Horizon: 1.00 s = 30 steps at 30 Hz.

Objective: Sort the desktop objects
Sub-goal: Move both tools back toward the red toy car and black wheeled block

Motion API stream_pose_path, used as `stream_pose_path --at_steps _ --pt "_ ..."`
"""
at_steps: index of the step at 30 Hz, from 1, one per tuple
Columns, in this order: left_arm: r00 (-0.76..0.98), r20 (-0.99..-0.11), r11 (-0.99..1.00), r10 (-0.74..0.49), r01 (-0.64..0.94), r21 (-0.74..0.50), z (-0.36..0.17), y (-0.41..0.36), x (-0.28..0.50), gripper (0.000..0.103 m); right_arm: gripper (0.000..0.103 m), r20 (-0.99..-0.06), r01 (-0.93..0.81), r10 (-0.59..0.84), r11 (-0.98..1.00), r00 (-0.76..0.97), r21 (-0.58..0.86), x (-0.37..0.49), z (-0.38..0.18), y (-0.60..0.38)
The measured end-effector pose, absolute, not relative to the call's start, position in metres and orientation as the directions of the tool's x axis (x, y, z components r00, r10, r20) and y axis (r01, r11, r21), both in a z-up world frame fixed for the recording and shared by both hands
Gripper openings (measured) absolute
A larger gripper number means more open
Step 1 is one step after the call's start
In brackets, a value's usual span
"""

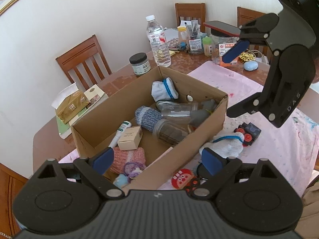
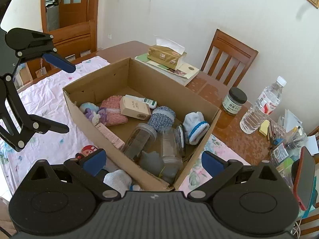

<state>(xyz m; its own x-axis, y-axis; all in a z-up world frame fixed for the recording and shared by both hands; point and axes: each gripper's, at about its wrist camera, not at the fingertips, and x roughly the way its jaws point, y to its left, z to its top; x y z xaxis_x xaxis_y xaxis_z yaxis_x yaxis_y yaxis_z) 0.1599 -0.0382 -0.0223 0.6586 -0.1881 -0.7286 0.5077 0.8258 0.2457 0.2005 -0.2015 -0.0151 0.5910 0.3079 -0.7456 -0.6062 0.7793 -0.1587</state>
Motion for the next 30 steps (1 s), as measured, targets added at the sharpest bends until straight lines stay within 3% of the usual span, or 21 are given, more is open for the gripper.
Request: stream_pose_path --at_steps 15,30 --pt "0.613 -0.769 0.914 -0.181 0.394 0.098 -0.051 -0.025 0.134 0.095 0.103 -0.739 -0.488 0.267 0.867 0.619 -0.095 0.154 -0.041 -0.226" --pt "0.587 -0.802 0.952 -0.111 0.293 0.083 -0.118 -0.040 0.139 0.095 0.103 -0.801 -0.369 0.195 0.929 0.567 -0.034 0.125 -0.098 -0.237"
